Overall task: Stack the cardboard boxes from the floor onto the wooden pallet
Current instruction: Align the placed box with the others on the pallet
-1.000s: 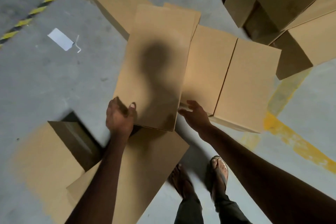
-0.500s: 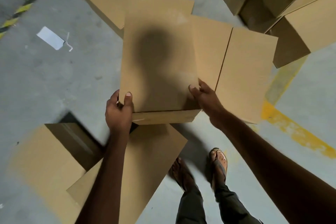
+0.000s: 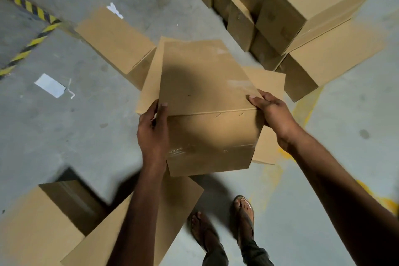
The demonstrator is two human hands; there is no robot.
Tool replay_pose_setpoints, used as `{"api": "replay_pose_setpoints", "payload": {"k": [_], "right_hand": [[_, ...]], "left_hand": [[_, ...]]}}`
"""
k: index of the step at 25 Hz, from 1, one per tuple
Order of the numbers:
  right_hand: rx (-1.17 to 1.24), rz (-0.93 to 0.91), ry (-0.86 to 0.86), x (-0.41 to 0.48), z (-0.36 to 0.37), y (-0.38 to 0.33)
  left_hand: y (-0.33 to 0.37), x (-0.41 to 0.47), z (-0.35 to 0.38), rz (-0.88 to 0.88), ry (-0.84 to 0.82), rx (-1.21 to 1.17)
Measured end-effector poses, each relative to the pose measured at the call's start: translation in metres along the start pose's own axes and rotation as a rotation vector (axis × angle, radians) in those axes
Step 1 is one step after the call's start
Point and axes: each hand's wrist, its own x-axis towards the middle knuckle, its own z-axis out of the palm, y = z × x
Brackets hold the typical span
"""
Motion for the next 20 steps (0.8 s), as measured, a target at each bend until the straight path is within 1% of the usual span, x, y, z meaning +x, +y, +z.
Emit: {"api": "replay_pose_setpoints", "payload": {"k": [3,6,8,11,12,14,15,17,18,20], "right_hand": [[-0.047,-0.024,0.014,-0.012,-0.022,-0.003],[-0.195,-0.134,0.034,-0.012,-0.032,-0.004],[-0.292,-0.199,0.088,-0.004,-0.034,-0.007],[-0.293,-0.240,0.170,0.009,-0.036,-0.016],[-0.292,-0.234,0.172,0.010,-0.038,-0.019],[-0.314,-0.211,0.143,0.011,-0.044,-0.023],[-0.318,-0.201,0.131,0.011,-0.048,-0.024],[-0.282,-0.186,0.130,0.011,-0.056,-0.027],[-0.255,-0.191,0.151,0.013,-0.061,-0.028],[-0.185,-0.169,0.173,0.014,-0.070,-0.030]], "left_hand": [[0.014,0.002,0.014,0.023,-0.060,0.025],[0.027,0.005,0.029,0.025,-0.093,0.040],[0.033,0.011,0.034,-0.021,-0.098,0.006],[0.028,0.023,0.031,-0.127,-0.168,-0.092],[0.020,0.027,0.030,-0.197,-0.155,-0.089],[-0.008,0.035,0.031,-0.448,-0.132,-0.066],[-0.024,0.034,0.030,-0.592,-0.181,-0.068],[-0.067,0.031,0.033,-0.784,-0.355,-0.100],[-0.084,0.027,0.036,-0.838,-0.401,-0.135],[-0.106,0.020,0.049,-0.856,-0.409,-0.195]]}}
